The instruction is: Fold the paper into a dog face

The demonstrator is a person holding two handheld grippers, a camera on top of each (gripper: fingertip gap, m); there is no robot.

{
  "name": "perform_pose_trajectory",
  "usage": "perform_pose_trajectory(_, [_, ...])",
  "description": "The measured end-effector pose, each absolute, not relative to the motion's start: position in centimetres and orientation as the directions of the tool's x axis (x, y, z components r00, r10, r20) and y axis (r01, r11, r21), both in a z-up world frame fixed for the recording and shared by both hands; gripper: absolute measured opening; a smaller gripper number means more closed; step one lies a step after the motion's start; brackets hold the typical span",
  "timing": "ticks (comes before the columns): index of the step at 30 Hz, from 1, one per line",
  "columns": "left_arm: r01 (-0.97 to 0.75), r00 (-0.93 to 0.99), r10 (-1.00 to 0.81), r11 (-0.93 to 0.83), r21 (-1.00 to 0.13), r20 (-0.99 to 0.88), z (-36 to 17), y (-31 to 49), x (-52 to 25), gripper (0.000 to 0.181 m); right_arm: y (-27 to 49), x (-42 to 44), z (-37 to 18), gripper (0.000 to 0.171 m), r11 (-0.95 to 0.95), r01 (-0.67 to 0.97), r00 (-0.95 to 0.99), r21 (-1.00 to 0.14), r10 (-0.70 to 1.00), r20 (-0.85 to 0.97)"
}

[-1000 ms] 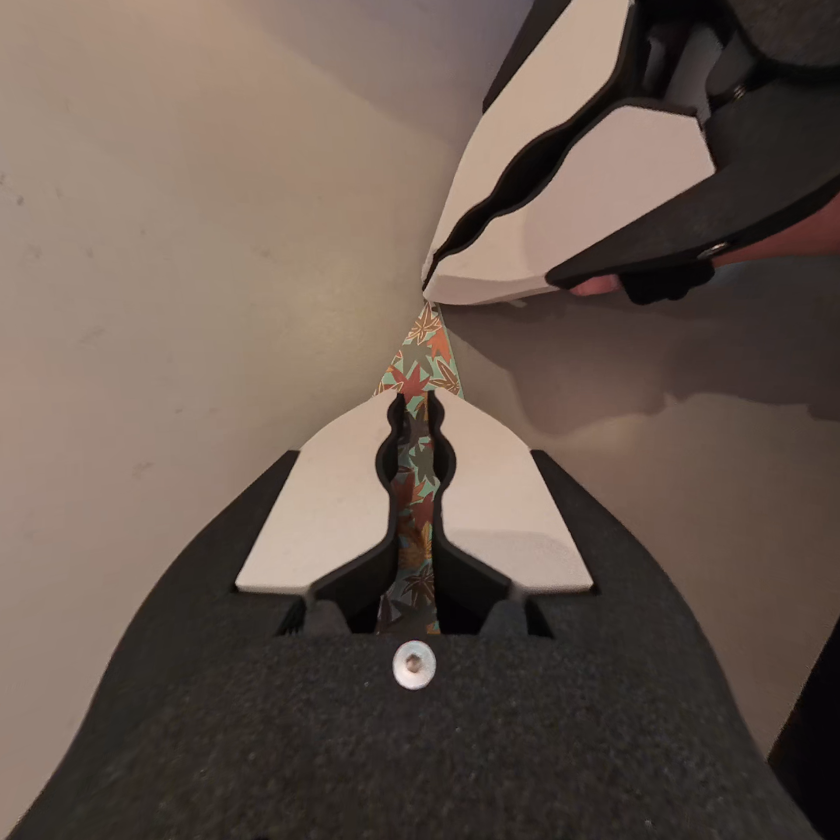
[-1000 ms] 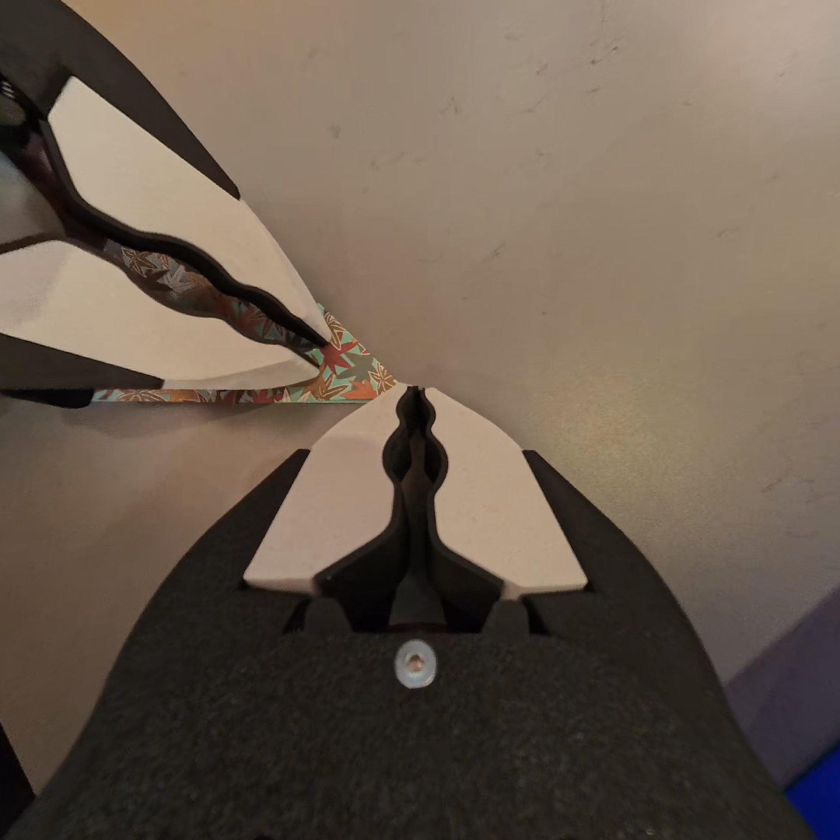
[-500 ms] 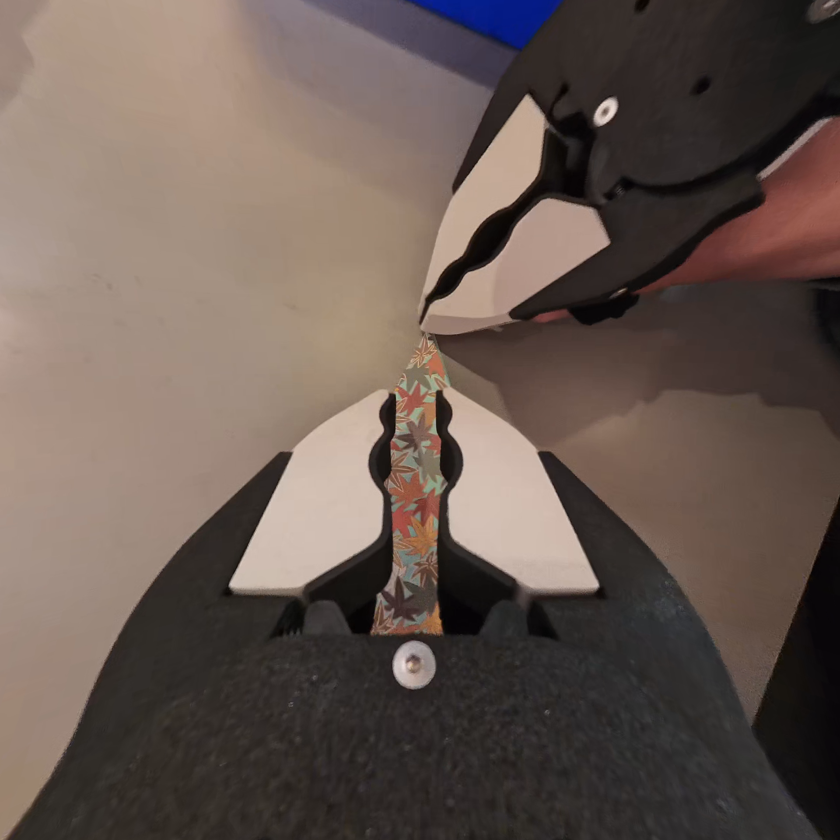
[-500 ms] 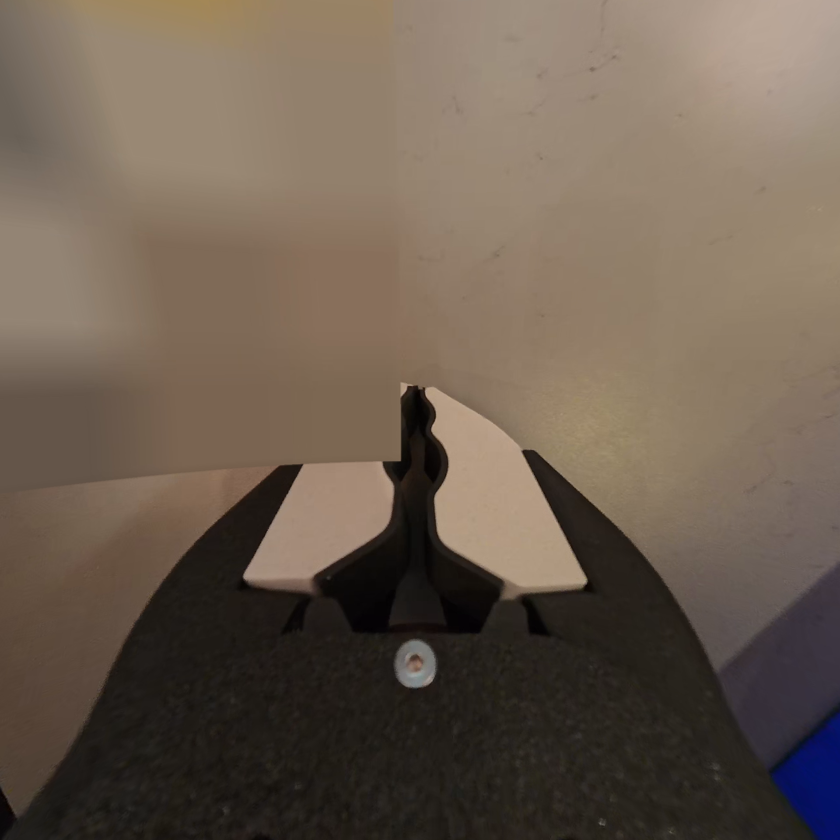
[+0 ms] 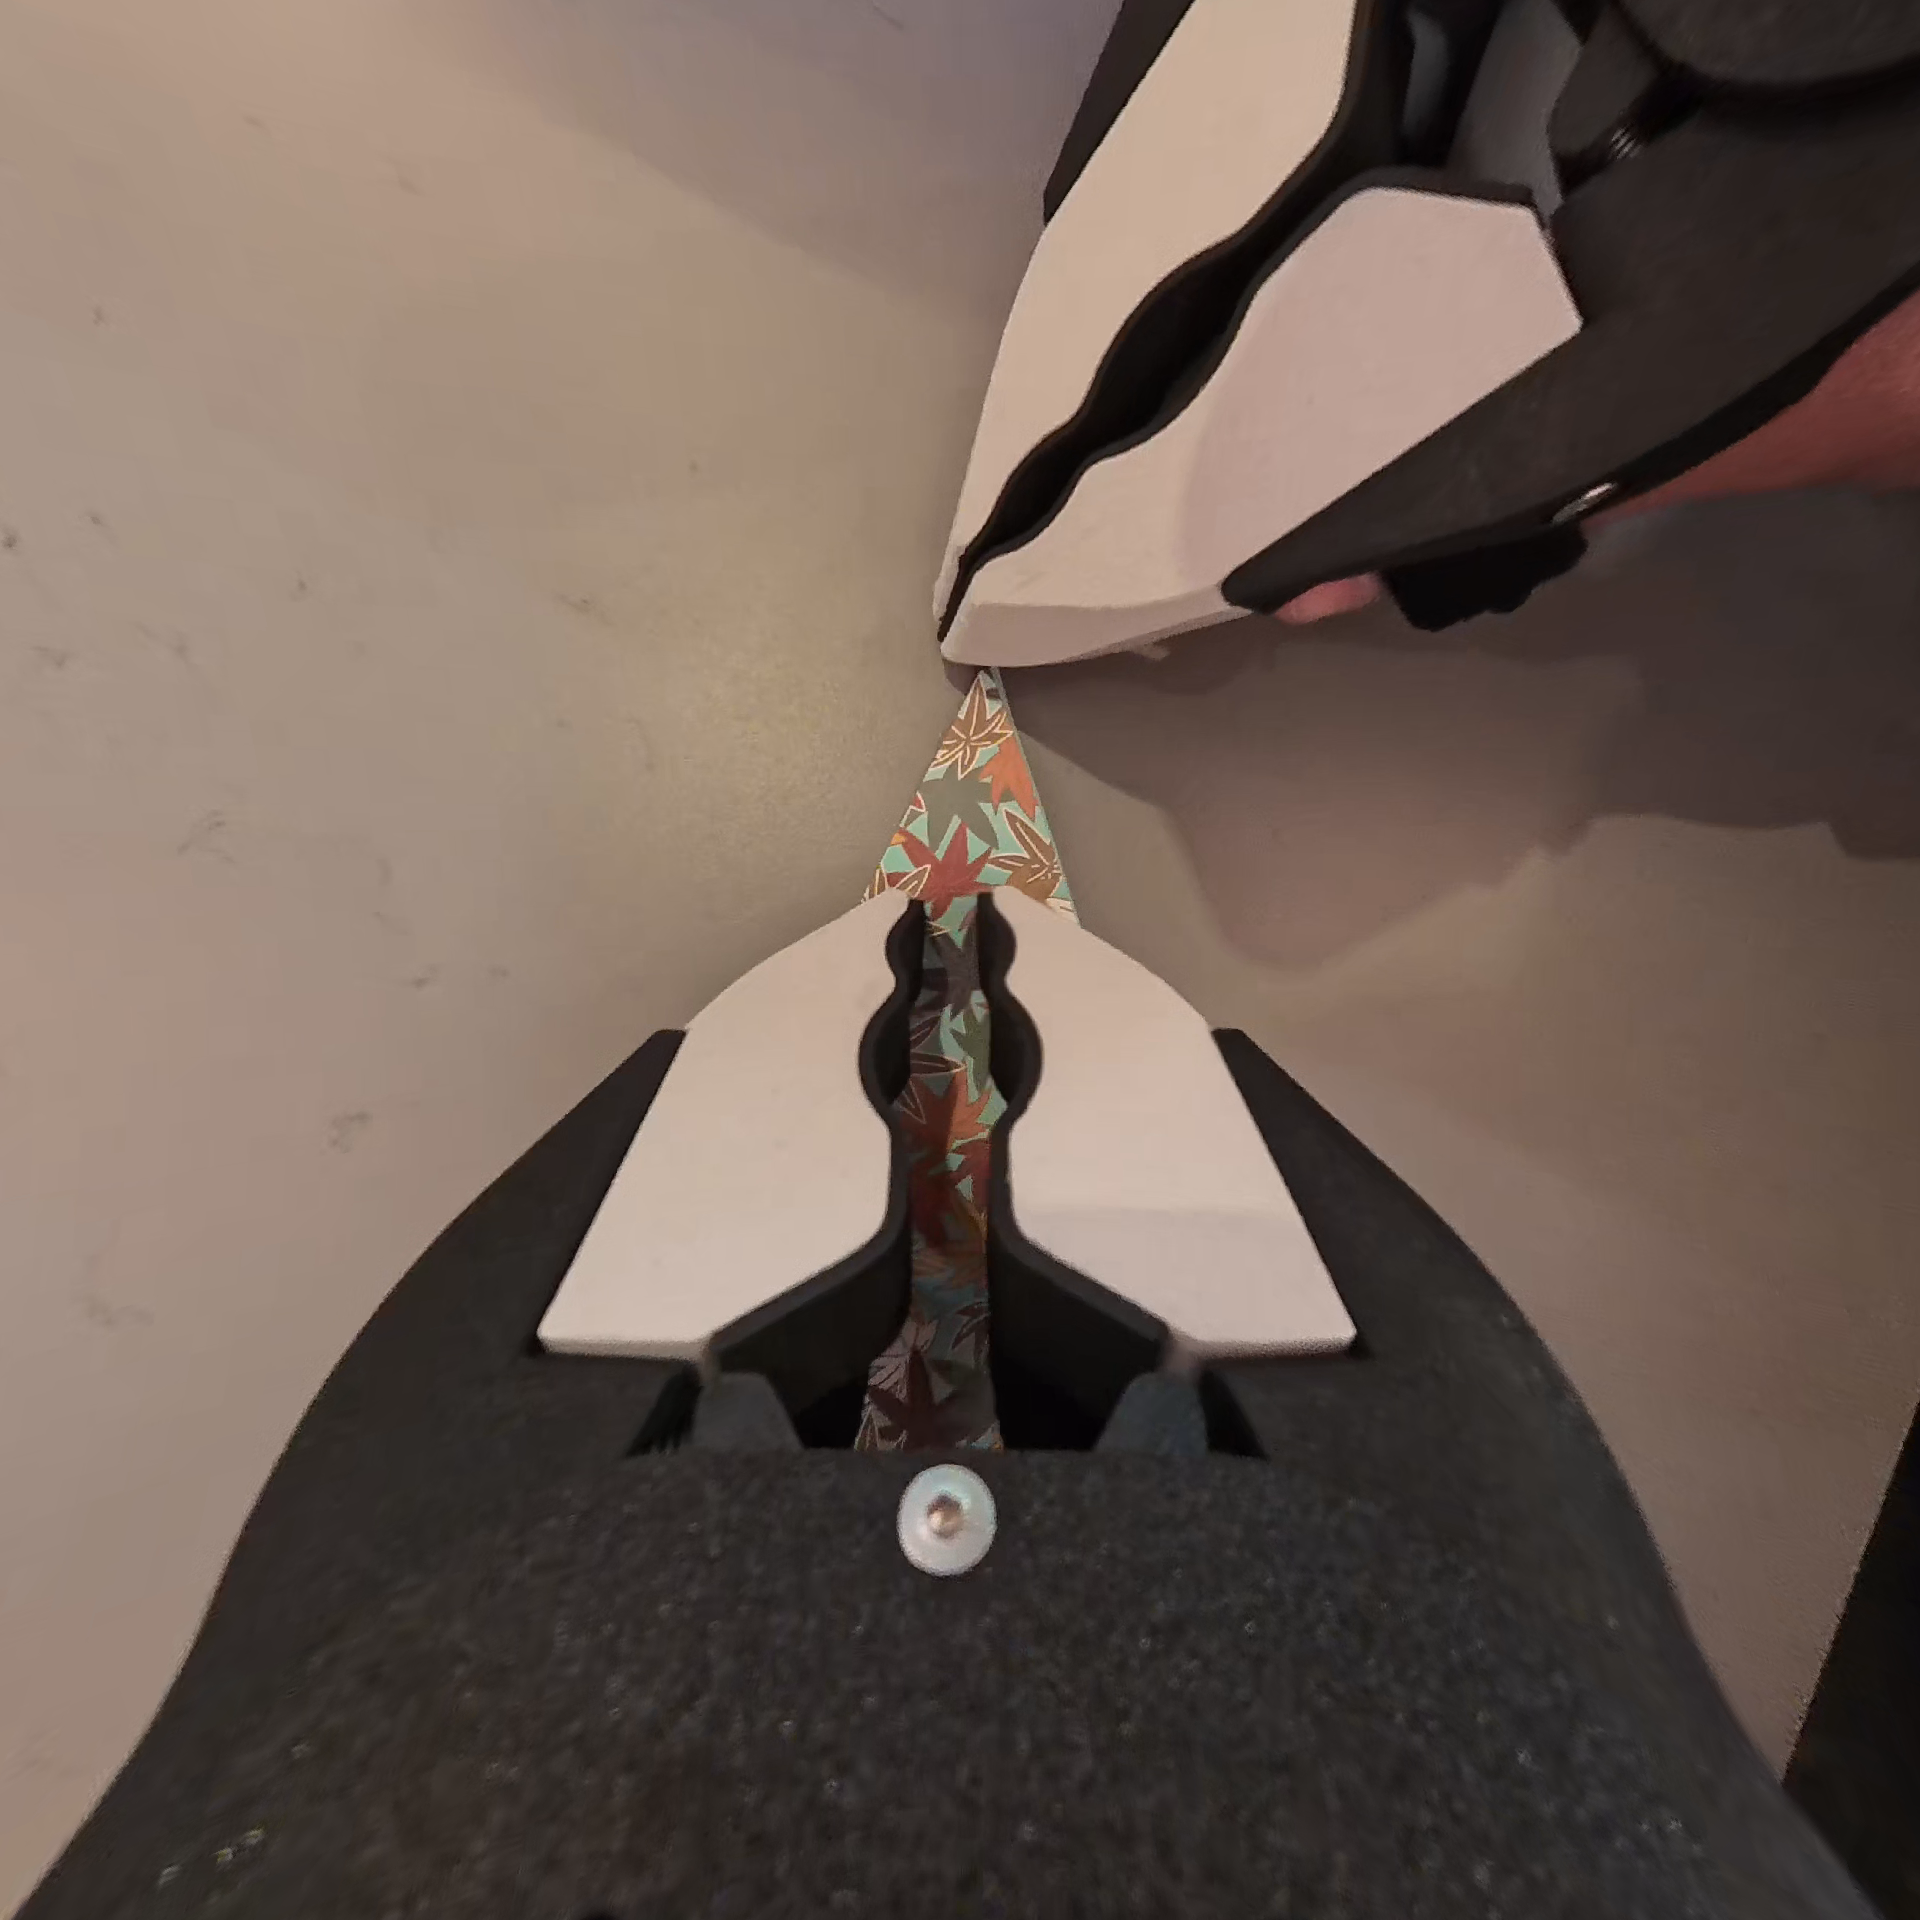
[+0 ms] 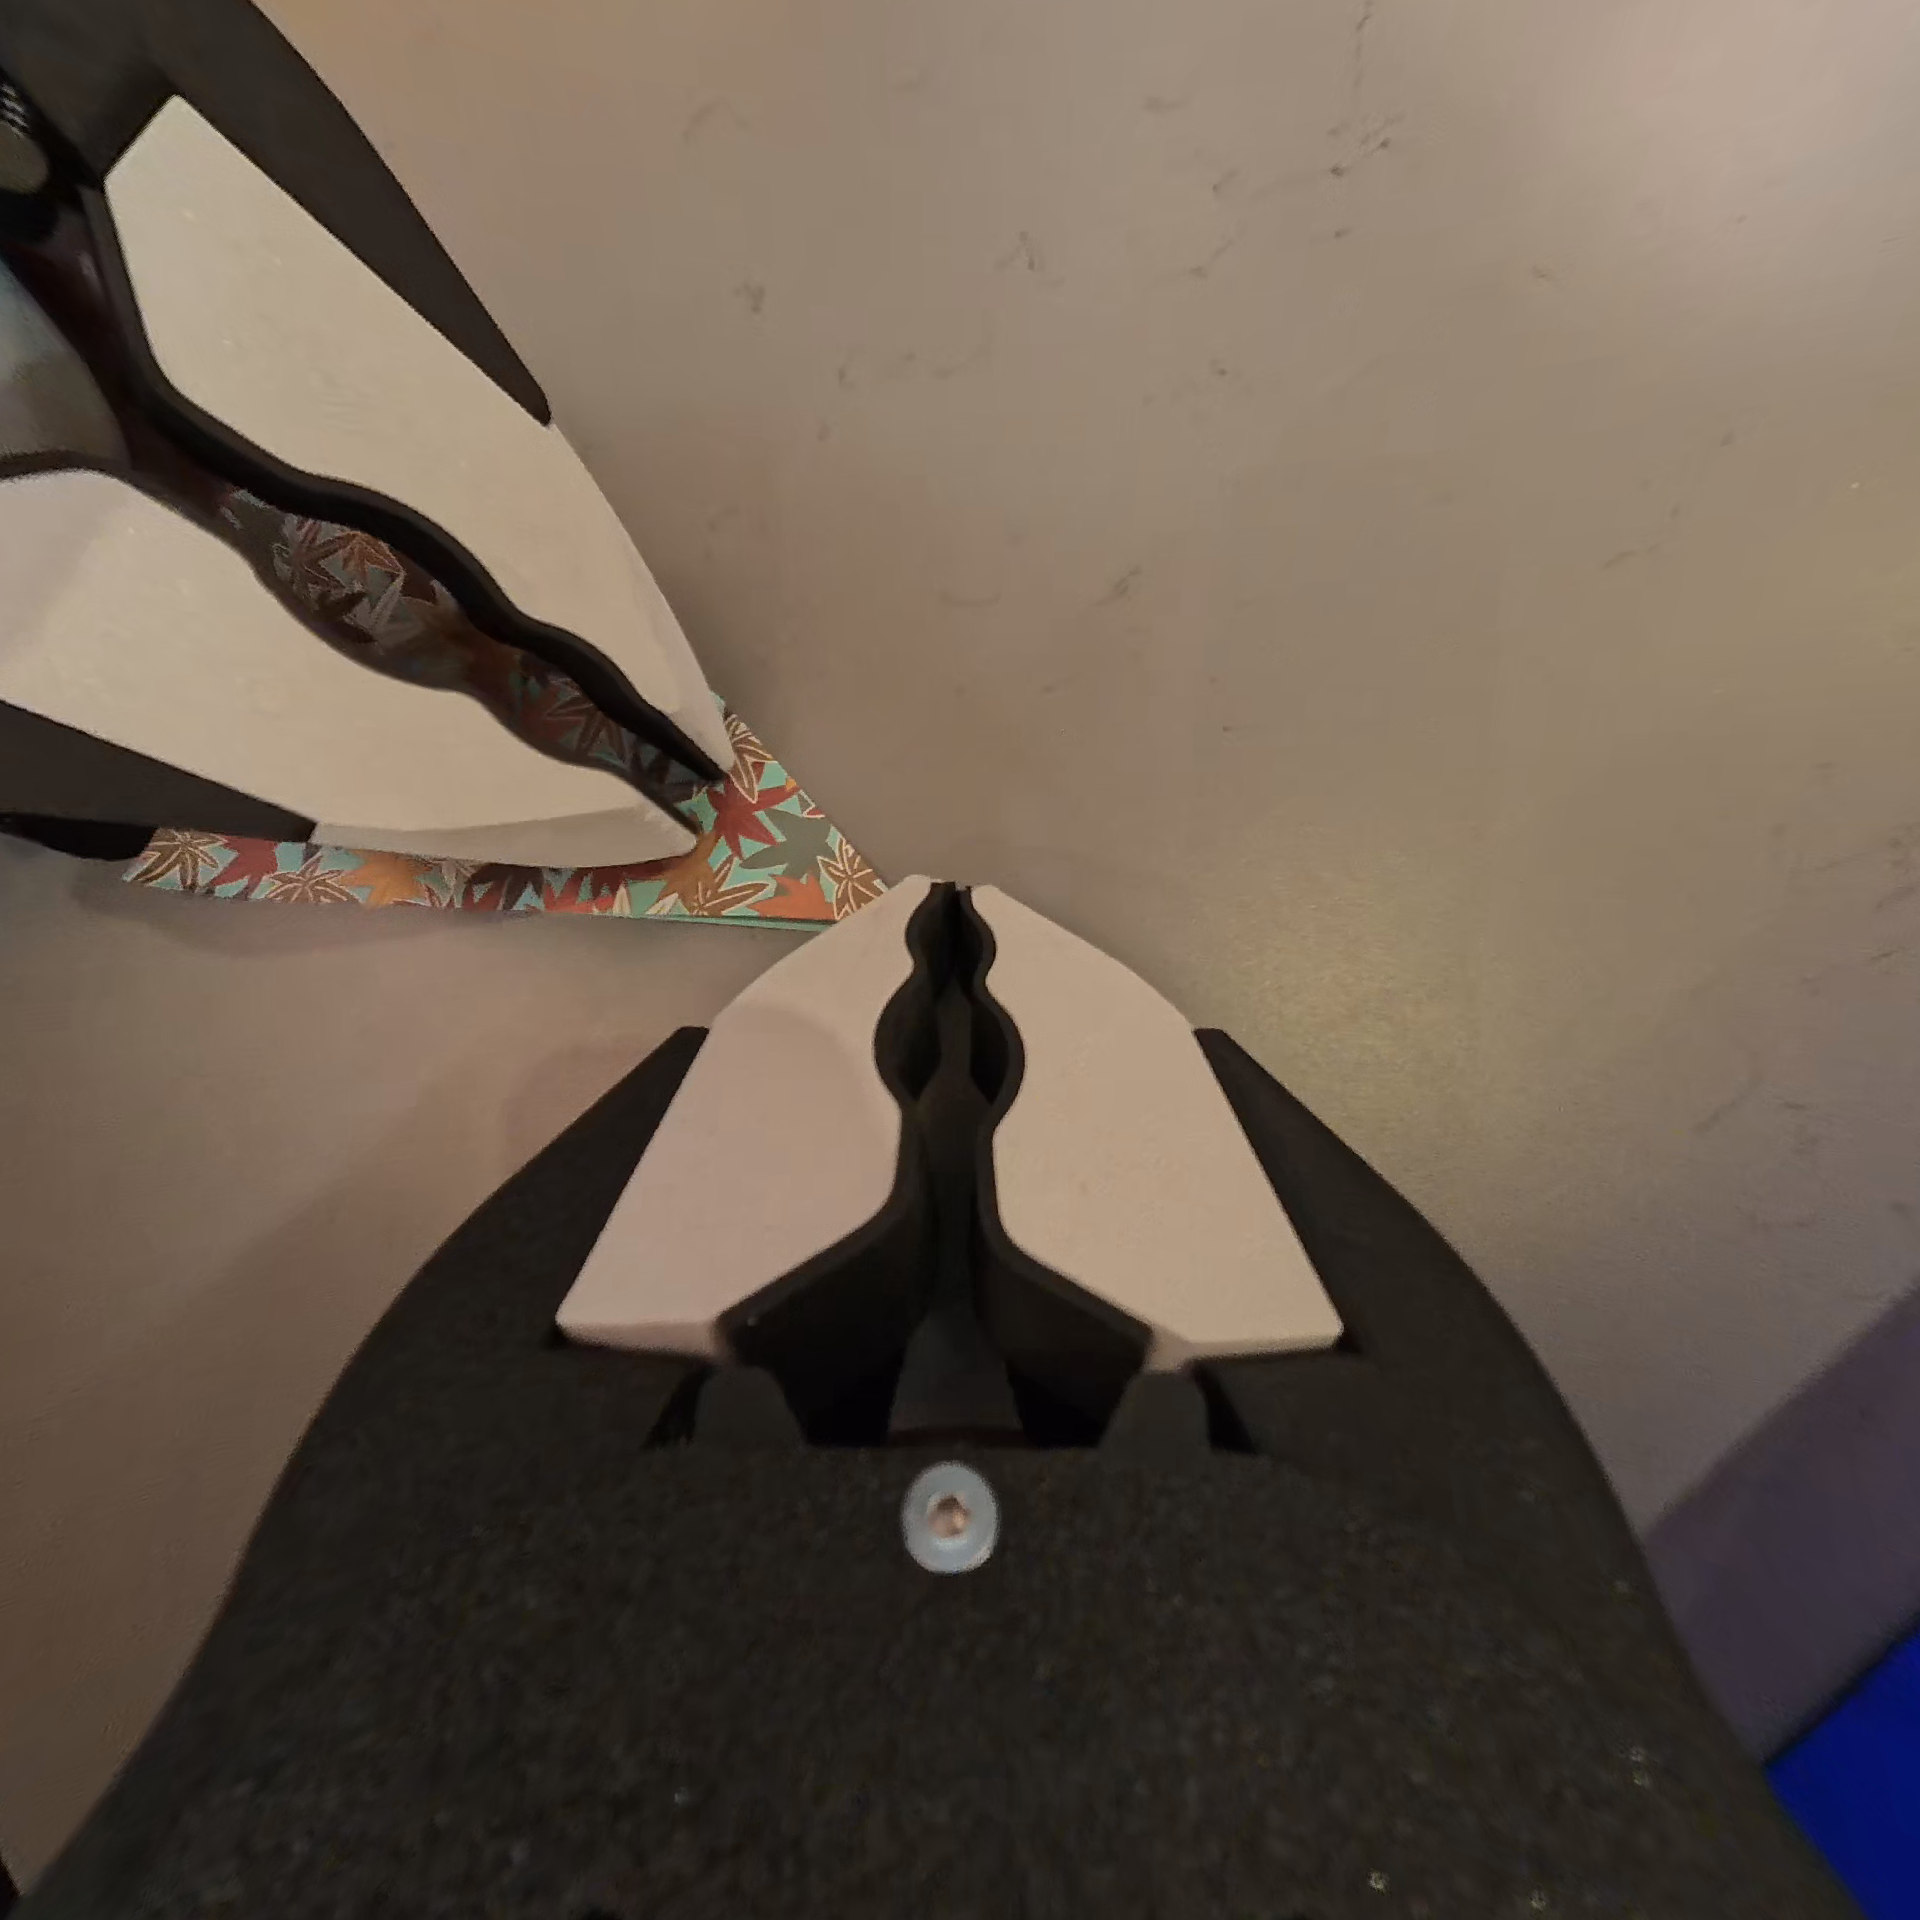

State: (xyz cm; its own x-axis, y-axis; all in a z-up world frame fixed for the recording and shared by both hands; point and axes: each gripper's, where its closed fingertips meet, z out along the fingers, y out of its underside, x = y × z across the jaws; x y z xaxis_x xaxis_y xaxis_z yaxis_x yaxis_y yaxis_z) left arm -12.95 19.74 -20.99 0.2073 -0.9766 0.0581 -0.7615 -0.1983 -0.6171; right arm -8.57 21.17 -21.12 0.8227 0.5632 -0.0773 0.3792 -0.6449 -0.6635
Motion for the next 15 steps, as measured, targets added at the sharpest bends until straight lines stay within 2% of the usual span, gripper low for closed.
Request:
perform_pose_trajectory(9, [-0.759,0.212,-0.977,-0.173,-0.628,0.013,-21.0,19.7,-12.9,0.010,21.0,-8.5,-20.9,0.000,-0.655,0.374,0.828,-0.656,0.555,-0.082])
perform_pose_trajectory(15, [-0.743,0.230,-0.973,-0.197,-0.640,0.032,-21.0,19.8,-12.9,0.009,20.4,-8.9,-19.4,0.006,-0.670,0.287,0.817,-0.685,0.544,-0.190])
